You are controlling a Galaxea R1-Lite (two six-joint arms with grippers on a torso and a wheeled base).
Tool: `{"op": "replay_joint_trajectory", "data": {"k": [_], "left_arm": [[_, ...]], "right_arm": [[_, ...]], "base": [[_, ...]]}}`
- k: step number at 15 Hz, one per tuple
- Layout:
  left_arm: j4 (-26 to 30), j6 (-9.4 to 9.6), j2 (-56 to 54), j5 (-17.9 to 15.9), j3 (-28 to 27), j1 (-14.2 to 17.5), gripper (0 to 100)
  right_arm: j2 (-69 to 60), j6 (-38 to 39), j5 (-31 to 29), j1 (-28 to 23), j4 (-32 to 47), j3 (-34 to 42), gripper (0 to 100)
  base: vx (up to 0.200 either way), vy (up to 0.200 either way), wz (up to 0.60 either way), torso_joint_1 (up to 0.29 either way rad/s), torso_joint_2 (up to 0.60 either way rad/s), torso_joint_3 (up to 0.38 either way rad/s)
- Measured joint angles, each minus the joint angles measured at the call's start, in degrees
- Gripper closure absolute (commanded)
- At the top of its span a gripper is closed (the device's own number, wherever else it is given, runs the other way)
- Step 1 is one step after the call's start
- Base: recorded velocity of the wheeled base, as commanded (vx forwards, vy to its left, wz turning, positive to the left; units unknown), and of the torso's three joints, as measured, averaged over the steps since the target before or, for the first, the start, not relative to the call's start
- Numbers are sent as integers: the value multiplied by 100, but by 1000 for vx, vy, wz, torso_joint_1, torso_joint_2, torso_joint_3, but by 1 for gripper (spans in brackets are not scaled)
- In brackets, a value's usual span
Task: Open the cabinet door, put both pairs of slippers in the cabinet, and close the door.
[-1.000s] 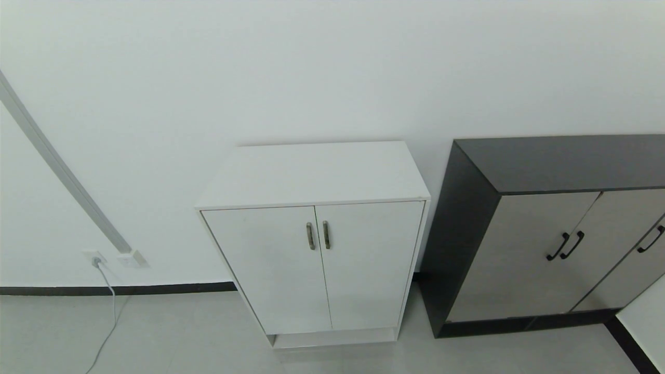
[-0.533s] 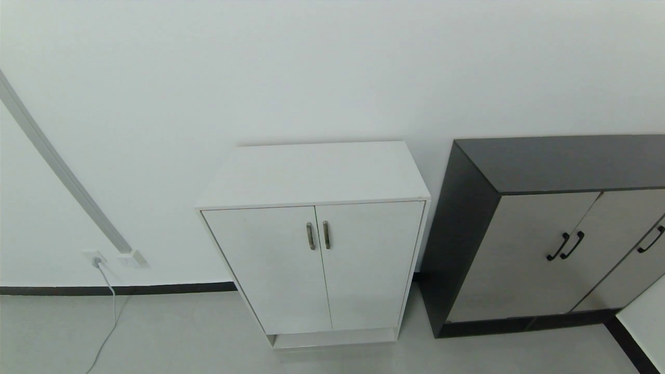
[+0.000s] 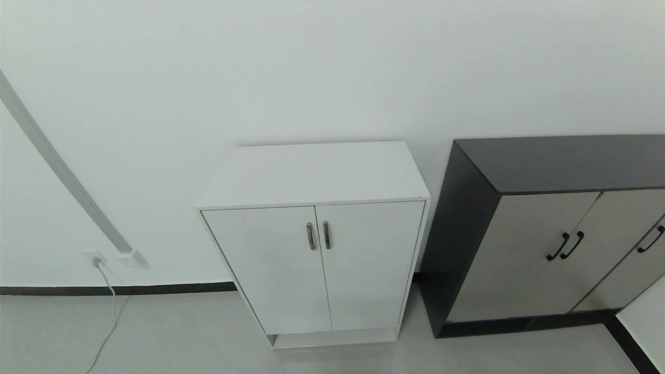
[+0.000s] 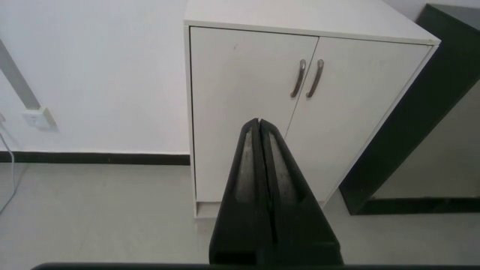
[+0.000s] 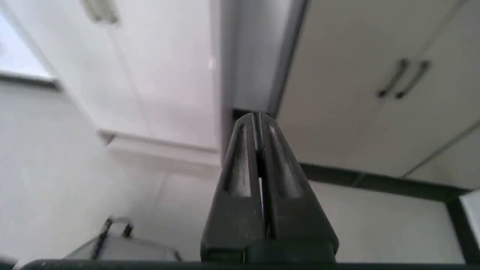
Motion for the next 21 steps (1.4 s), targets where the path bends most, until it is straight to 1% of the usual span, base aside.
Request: {"op": "replay_joint_trajectory", "data": {"k": [4, 9, 12, 15, 21], "left_arm": [[0, -6, 0, 0, 0, 0, 100], [0, -9, 0, 0, 0, 0, 100], [0, -6, 0, 0, 0, 0, 100], [-2, 22, 0, 2, 0, 0, 100], [-5, 22, 0, 6, 0, -2, 100]], "right_arm": [[-334, 396, 4, -74, -7, 0, 100], [-419, 756, -191, -79, -17, 0, 100], [-424, 800, -243, -73, -18, 0, 100], [-427, 883, -541, -73, -39, 0, 100], [-429, 867, -558, -73, -48, 0, 100]], "base": [[0, 0, 0, 0, 0, 0], [0, 0, 0, 0, 0, 0], [0, 0, 0, 0, 0, 0], [0, 0, 0, 0, 0, 0], [0, 0, 0, 0, 0, 0]]}}
